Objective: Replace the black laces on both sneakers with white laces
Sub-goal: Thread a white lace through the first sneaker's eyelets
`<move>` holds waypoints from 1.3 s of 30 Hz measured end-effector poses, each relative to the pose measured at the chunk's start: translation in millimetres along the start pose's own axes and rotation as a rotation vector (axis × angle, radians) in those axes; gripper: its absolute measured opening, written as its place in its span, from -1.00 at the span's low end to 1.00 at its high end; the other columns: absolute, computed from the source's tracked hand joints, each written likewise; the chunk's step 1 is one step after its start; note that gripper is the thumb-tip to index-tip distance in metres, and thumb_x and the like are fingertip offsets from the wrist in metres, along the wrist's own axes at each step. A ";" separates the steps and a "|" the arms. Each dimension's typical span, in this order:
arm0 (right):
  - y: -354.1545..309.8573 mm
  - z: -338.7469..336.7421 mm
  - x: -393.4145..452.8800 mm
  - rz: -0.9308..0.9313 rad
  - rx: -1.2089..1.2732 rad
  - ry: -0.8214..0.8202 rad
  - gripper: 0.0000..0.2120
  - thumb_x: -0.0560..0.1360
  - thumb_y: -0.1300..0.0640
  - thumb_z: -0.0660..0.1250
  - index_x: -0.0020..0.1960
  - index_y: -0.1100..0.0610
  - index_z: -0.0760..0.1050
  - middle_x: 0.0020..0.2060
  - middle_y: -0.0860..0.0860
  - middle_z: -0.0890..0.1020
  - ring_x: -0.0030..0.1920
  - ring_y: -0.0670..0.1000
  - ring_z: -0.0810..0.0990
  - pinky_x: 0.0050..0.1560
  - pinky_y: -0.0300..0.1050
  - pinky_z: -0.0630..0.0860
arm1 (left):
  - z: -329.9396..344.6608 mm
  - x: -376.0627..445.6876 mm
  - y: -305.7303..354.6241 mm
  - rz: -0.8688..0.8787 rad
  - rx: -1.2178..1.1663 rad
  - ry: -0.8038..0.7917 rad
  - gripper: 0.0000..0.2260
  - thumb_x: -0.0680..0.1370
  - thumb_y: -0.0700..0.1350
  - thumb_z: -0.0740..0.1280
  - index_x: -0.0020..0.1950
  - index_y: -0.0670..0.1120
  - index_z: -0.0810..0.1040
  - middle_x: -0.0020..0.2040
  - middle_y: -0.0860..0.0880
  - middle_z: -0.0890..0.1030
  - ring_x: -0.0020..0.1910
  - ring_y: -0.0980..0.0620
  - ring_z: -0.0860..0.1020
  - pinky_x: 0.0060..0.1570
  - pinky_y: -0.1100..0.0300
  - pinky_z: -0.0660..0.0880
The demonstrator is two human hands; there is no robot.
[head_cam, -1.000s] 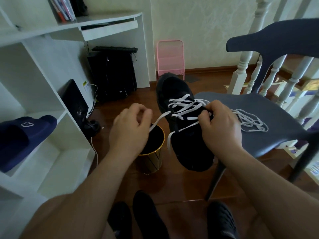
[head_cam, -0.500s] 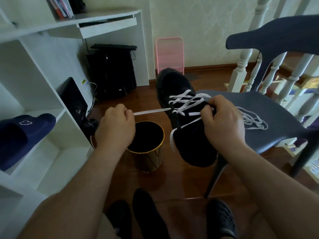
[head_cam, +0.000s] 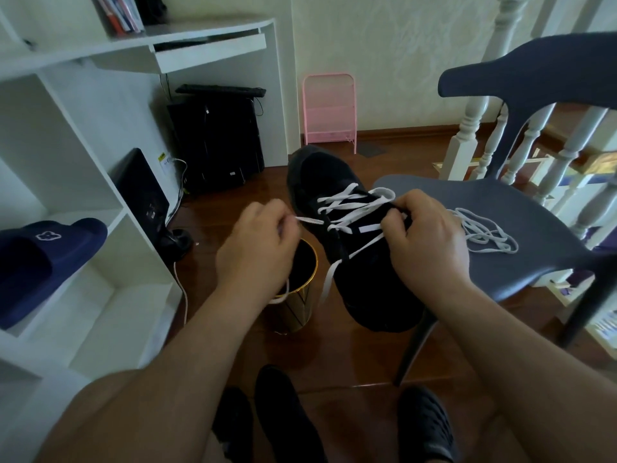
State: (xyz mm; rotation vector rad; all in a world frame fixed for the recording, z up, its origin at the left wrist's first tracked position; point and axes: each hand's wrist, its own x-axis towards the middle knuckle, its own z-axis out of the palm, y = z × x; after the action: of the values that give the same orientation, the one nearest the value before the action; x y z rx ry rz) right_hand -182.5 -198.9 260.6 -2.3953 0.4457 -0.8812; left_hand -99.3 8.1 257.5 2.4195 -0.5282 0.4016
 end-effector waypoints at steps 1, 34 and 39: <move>1.5 -1.9 1.7 0.016 0.007 0.004 -0.88 0.63 0.05 0.21 -0.06 0.00 0.46 -0.21 -0.12 0.51 -0.15 0.02 0.50 -0.20 -0.04 0.34 | -5.9 5.1 -7.4 -0.080 0.028 0.038 -0.83 0.70 0.08 0.14 -0.02 0.10 0.44 -0.07 0.08 0.43 -0.16 0.06 0.44 -0.25 0.09 0.34; -5.6 8.4 -10.0 0.552 0.837 -0.698 -0.76 0.69 0.32 0.20 0.12 0.26 0.66 -0.05 0.20 0.70 -0.08 0.08 0.64 -0.06 -0.07 0.59 | -19.7 -17.3 31.4 0.072 -0.557 -0.225 -0.61 0.71 -0.27 0.21 0.34 0.22 0.46 0.05 0.12 0.54 -0.05 0.19 0.60 0.04 0.26 0.57; -6.7 6.3 -9.5 0.519 0.834 -0.677 -0.76 0.69 0.32 0.20 0.10 0.26 0.66 -0.11 0.19 0.71 -0.15 0.05 0.65 -0.18 -0.15 0.59 | -14.7 -19.7 29.4 0.066 -0.563 -0.261 -0.48 0.67 -0.30 0.32 0.47 0.23 0.43 0.04 0.11 0.64 0.01 0.14 0.70 0.12 0.13 0.65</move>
State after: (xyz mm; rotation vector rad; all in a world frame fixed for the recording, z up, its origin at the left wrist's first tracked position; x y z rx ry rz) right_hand -184.4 -186.6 255.8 -1.5394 0.3089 0.0320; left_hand -132.3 1.4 275.7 1.9170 -0.7249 -0.0435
